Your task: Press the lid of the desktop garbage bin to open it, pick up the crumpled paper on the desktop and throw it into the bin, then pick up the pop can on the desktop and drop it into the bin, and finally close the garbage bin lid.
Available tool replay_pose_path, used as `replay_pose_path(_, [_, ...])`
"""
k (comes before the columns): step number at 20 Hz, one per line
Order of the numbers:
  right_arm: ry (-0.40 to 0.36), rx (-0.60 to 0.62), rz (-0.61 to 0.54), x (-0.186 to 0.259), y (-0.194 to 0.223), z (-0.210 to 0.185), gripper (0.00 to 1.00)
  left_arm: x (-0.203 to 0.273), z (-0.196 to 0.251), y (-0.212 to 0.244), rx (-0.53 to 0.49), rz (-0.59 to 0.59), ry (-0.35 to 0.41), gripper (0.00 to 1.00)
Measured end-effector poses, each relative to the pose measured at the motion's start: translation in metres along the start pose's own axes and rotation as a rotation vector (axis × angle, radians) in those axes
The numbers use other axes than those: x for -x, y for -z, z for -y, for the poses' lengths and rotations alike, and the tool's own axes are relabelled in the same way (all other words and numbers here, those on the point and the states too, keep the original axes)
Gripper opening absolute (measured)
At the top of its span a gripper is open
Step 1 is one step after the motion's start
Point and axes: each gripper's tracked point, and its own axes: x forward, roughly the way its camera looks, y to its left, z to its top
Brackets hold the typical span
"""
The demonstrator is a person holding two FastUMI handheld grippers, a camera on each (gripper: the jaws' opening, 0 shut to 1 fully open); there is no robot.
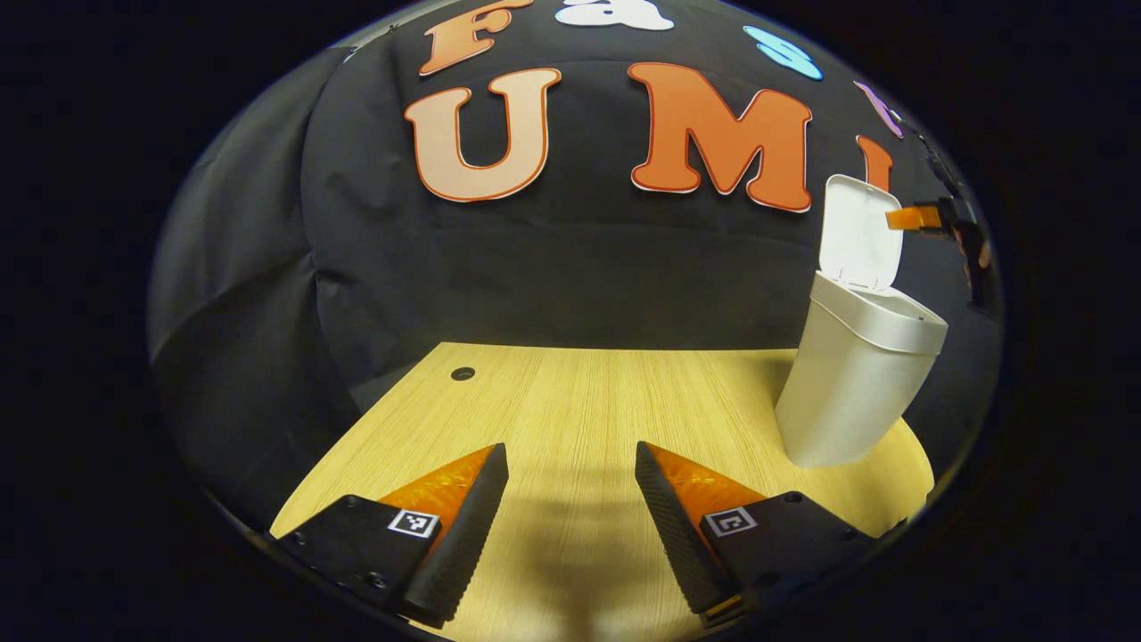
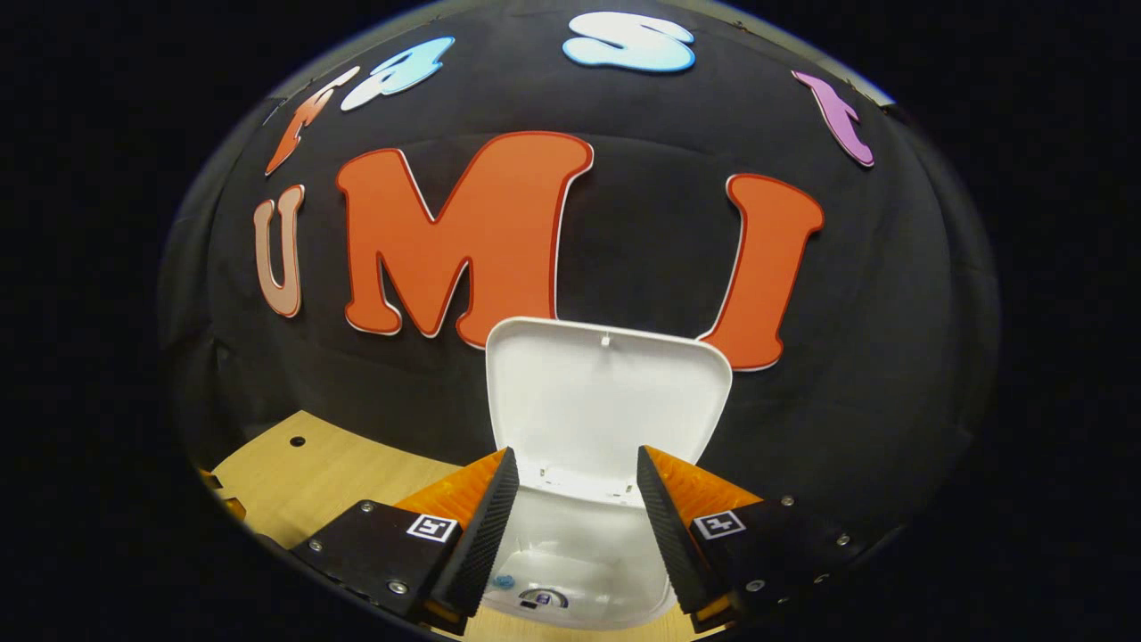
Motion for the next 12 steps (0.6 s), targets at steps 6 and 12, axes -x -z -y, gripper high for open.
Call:
replay_pose_path(6, [0.03,0.043,0.082,-0.005,-0.059,0.009,0.81,0.0,-0.017,0.001,-0.003,0.004,-0.035,0.92])
replay_pose_path(12, [0.054,0.05,0.121,-0.017,-0.092,0.013,0.81,0.004,-0.034,0.008,0.025,-0.004,-0.072,0.92])
